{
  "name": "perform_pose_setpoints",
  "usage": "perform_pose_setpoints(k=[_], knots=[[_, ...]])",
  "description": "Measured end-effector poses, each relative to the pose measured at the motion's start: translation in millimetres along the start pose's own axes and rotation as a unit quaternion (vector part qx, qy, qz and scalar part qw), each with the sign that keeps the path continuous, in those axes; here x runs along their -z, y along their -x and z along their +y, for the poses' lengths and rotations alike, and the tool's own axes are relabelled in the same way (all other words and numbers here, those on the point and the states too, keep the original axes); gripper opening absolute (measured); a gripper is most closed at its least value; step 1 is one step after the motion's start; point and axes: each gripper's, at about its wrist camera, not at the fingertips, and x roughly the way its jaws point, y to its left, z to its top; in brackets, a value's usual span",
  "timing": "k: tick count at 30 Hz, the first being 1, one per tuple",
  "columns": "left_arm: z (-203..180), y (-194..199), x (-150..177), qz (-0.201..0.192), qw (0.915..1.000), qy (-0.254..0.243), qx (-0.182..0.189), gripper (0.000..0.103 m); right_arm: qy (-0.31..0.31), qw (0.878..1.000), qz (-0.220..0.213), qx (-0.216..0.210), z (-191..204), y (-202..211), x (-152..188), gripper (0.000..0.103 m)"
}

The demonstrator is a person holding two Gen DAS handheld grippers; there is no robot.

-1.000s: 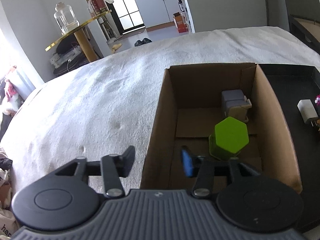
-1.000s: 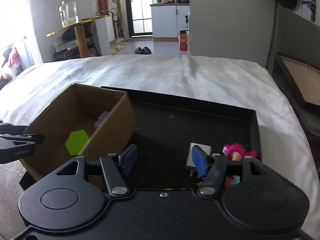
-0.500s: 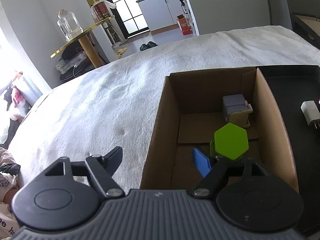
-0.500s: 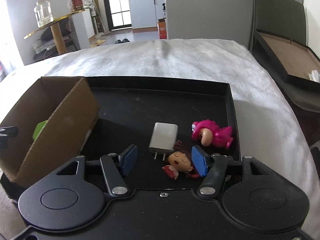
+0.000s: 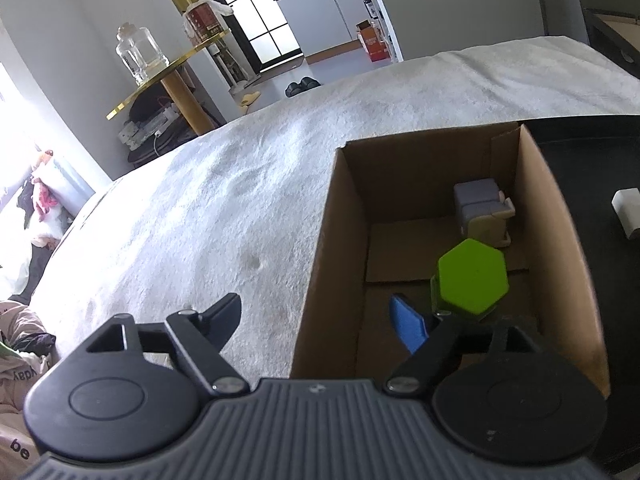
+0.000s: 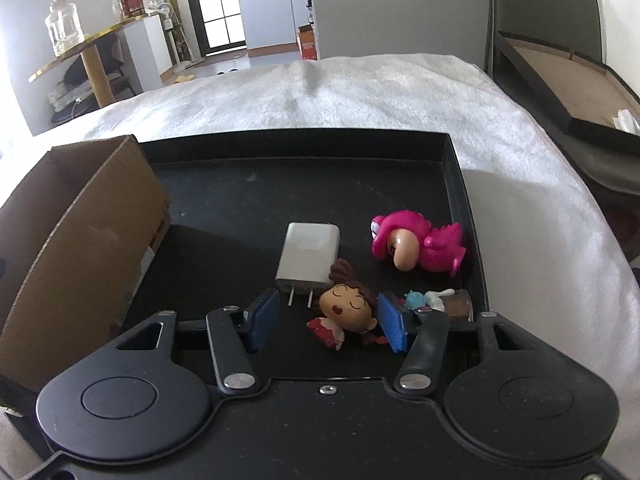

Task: Organize rigid objects
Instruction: 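Move the right gripper back over the tray to the girl doll figurine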

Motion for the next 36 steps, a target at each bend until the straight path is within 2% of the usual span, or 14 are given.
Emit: perform_pose_setpoints(k=[4,5,6,7,19,26,28,32,33,35,36], knots=[[-7.4,2.9,-2.7,0.0,0.9999,-0.006,0.01,0.082,0.012,1.0,0.006,0.001,-1.5,-4.3,3.4,0.053],[-9.4,3.1,-3.2,0.0,0.9999,-0.008,0.014,0.082,0.02,1.0,0.005,0.0,-0.7,-3.8,4.3,0.05],[-12.2,3.3,-3.5,0.0,0.9998,-0.012,0.015,0.083,0.024,1.0,0.006,-0.002,-0.9,-3.3,5.1,0.041],[-15.0,3.5,-3.7,0.0,0.9998,-0.015,0.015,0.084,0.024,1.0,0.01,-0.004,-1.9,-3.2,6.4,0.039],[-25.4,4.6,-7.0,-0.002,0.9996,-0.023,0.015,0.086,0.026,0.999,0.014,-0.021,-5.0,16.4,24.2,0.039],[-27.3,5.2,-7.4,-0.003,0.9996,-0.025,0.014,0.086,0.032,0.999,0.03,-0.025,-0.8,14.4,23.4,0.045],[-26.7,4.8,-7.6,-0.003,0.9996,-0.025,0.014,0.086,0.035,0.999,0.031,-0.022,-0.1,12.0,22.4,0.055],[-24.8,4.1,-8.3,-0.003,0.9997,-0.019,0.013,0.086,0.04,0.999,0.033,-0.017,2.4,7.9,22.3,0.057],[-24.3,3.7,-8.3,-0.002,0.9997,-0.018,0.013,0.086,0.039,0.999,0.033,-0.018,1.9,6.3,21.9,0.056],[-23.6,3.6,-7.2,-0.003,0.9997,-0.017,0.015,0.086,0.036,0.999,0.034,-0.019,0.5,4.9,21.9,0.042],[-23.1,3.3,-6.7,-0.003,0.9997,-0.016,0.016,0.086,0.034,0.999,0.036,-0.022,-0.4,4.1,21.0,0.041]])
